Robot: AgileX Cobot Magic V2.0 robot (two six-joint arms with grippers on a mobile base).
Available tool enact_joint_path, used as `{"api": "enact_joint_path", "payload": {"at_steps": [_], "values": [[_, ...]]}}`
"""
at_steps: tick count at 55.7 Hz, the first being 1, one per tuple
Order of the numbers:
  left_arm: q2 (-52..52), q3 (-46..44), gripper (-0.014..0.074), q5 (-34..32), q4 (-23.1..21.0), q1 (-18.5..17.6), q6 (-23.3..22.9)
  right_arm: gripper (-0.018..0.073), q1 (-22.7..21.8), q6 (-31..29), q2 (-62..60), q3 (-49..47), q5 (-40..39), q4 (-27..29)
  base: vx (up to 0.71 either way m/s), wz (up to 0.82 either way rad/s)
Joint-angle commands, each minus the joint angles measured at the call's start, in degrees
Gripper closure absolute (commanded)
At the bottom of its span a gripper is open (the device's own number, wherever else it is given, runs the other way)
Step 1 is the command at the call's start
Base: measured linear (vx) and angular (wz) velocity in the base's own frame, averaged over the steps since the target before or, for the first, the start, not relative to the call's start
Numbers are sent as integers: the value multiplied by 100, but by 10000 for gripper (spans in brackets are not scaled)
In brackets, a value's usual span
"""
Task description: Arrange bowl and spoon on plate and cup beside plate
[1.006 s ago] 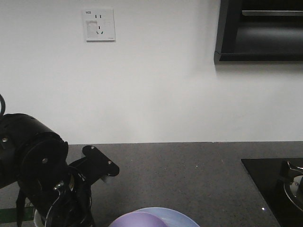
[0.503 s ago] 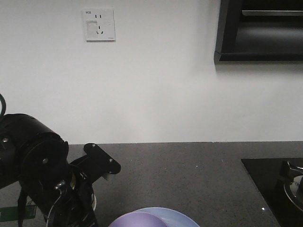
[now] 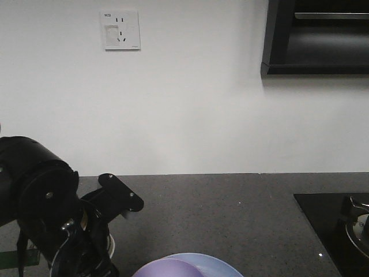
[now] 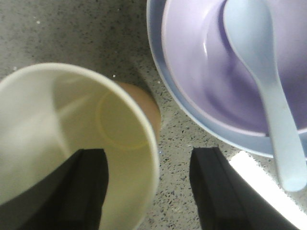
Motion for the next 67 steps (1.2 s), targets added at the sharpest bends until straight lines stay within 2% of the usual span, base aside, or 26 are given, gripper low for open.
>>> {"api": "enact_joint_path", "payload": {"at_steps": [1, 9, 14, 17, 21, 26, 28, 34, 42, 53, 60, 67], "values": [[-436, -333, 90, -93, 138, -18, -50, 568, -32, 4, -21, -164, -407, 19, 0, 0], [-773, -800, 106, 85, 142, -18, -55, 568, -32, 4, -21, -164, -407, 19, 0, 0], [-1029, -1042, 152, 66, 130, -18, -61, 568, -32, -1, -21, -164, -407, 33, 0, 0], [-1227, -1145, 208, -27, 130, -18, -61, 568, -32, -1, -21, -164, -407, 33, 0, 0], [-1555, -1135, 332, -260, 130, -18, -61, 568, -32, -1, -21, -164, -407, 33, 0, 0], [-1984, -950, 552, -653, 130, -18, -55, 568, -32, -1, -21, -164, -407, 33, 0, 0], [-2237, -783, 606, -934, 130, -18, -48, 568, -32, -1, -21, -164, -407, 33, 0, 0], [-2970, 56, 604, -1866, 112, -18, -58, 568, -32, 4, -27, -164, -414, 32, 0, 0], [-4159, 1842, 603, -3085, -153, -18, -295, 568, -32, 4, -140, -164, -491, 32, 0, 0], [-5585, 4199, 603, -4716, -1033, -18, -576, 568, -32, -86, -650, -157, -811, 6, 0, 0], [-6178, 5229, 603, -5739, -1454, -18, -576, 568, -32, -197, -1095, 267, -1489, 6, 0, 0], [-6381, 5681, 603, -6541, -1522, -18, -565, 568, -32, -197, -1415, 761, -2476, -35, 0, 0]]}}
